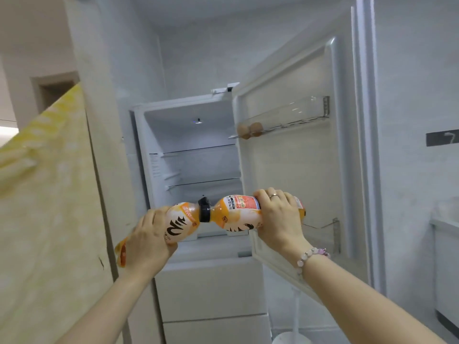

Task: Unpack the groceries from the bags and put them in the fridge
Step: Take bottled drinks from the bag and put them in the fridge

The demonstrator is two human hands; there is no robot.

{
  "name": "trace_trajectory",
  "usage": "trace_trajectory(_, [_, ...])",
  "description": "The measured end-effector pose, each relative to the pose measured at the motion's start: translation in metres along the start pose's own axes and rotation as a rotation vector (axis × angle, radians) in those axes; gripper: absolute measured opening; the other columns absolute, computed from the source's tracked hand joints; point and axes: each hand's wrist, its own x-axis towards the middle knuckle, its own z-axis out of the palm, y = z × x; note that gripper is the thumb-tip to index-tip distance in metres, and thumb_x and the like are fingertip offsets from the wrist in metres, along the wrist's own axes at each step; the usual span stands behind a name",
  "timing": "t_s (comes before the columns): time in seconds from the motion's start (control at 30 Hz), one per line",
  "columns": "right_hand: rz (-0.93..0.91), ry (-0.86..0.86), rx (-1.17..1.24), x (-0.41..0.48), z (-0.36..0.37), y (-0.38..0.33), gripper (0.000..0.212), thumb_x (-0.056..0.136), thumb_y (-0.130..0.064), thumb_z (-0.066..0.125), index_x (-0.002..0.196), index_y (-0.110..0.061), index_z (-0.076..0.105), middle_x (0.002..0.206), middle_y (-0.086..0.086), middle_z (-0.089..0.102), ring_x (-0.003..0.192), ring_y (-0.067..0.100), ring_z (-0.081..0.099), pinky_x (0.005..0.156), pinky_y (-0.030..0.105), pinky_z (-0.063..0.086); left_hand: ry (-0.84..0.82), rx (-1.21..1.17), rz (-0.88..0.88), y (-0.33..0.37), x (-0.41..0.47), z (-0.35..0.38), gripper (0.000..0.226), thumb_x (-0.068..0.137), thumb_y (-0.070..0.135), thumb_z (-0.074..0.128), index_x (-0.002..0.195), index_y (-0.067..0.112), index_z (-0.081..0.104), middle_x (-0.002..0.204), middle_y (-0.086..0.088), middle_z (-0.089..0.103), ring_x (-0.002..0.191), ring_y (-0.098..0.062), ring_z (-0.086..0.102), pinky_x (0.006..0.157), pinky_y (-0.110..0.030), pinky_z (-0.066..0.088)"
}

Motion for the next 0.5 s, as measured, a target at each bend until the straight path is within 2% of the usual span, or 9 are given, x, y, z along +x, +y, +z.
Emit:
trace_trajectory(0.17, [-0.027, -0.034, 0.025, 0.008, 0.064, -0.031, 0.068, 0.015, -0.014, 0.083, 0.079, -0.018, 0.062, 0.07, -0.003, 0.058, 0.061, 0.019, 0.059, 0.064, 0.028, 0.051, -0.045, -0.016, -0.096, -0.057, 0.008, 0.032, 0.076, 0.047, 0.005, 0.084, 0.117, 0.007, 0.054, 0.099, -0.009, 0.059, 0.088, -0.033, 0.056, 0.063, -0.036, 0.045])
trace_trajectory(0.33, [-0.046, -0.087, 0.006, 0.027, 0.133, -0.063, 0.073, 0.011, -0.019, 0.086, 0.08, -0.019, 0.062, 0.069, -0.003, 0.06, 0.059, 0.016, 0.06, 0.06, 0.029, 0.053, -0.071, -0.038, -0.086, -0.11, 0.034, 0.074, 0.075, 0.042, 0.003, 0.086, 0.112, 0.004, 0.058, 0.094, -0.012, 0.061, 0.082, -0.033, 0.06, 0.058, -0.031, 0.045])
trace_trajectory(0.5, [-0.025, -0.084, 0.016, 0.049, 0.196, -0.087, 0.07, 0.013, -0.014, 0.085, 0.08, -0.018, 0.063, 0.07, -0.004, 0.06, 0.06, 0.017, 0.061, 0.06, 0.029, 0.052, -0.084, -0.08, -0.098, -0.158, 0.068, 0.113, 0.075, 0.056, 0.009, 0.082, 0.125, 0.006, 0.051, 0.109, -0.01, 0.057, 0.098, -0.029, 0.056, 0.064, -0.028, 0.038])
